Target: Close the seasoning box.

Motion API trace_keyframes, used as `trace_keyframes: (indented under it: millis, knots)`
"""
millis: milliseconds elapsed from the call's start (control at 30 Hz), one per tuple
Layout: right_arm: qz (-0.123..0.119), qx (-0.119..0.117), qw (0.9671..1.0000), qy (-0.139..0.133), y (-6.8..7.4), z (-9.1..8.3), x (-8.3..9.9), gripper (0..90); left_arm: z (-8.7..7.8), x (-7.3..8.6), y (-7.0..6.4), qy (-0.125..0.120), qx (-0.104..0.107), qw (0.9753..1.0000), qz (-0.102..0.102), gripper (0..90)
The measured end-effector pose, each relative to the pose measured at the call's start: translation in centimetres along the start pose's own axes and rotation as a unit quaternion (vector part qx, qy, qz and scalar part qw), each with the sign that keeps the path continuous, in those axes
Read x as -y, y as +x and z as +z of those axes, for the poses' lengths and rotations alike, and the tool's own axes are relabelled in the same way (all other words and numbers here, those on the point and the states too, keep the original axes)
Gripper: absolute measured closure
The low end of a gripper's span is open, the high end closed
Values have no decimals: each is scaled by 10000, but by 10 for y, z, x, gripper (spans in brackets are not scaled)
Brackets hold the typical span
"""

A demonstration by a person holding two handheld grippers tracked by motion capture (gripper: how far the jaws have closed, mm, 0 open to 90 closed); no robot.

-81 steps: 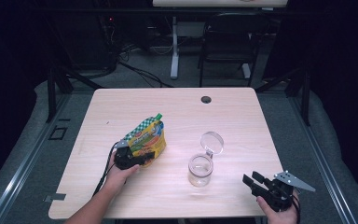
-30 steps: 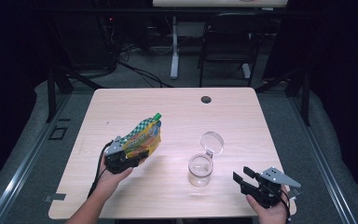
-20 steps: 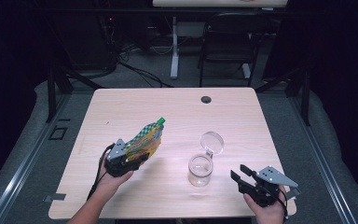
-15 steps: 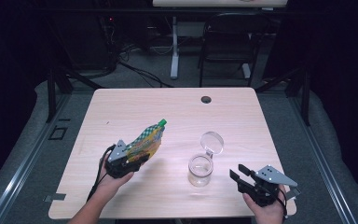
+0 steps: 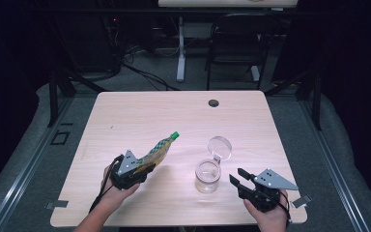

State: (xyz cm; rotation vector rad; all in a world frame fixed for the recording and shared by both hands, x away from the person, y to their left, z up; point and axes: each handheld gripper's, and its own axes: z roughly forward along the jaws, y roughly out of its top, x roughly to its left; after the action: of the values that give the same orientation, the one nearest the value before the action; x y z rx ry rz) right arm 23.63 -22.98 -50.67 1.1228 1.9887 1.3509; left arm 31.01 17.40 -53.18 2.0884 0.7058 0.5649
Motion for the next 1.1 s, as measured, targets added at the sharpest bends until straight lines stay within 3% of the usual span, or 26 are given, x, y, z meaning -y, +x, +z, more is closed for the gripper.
trace_keyframes:
  millis: [167, 467, 600, 800, 967, 1100]
  knots:
    - [-61, -97, 9999, -49, 4, 5, -4, 573, -3, 1, -6, 139, -112, 9995, 249, 627]
    - [-156, -213, 9996, -117, 13, 17, -14, 506, -4, 5, -15, 321, -245, 9982, 445, 628]
    - [-377, -303, 9988, -108, 21, 24, -26, 504, -5, 4, -19, 354, -319, 9972, 579, 629]
    - [-828, -501, 9951, 222, 34, 42, -38, 450, -3, 2, -25, 398, -339, 9956, 781, 630]
    - [-692, -615, 9950, 385, 37, 59, -41, 443, 1, 1, -31, 453, -428, 9929, 1015, 631]
    - [-826, -583, 9937, 492, 39, 65, -36, 477, 5, 0, -36, 533, -482, 9900, 1211, 631]
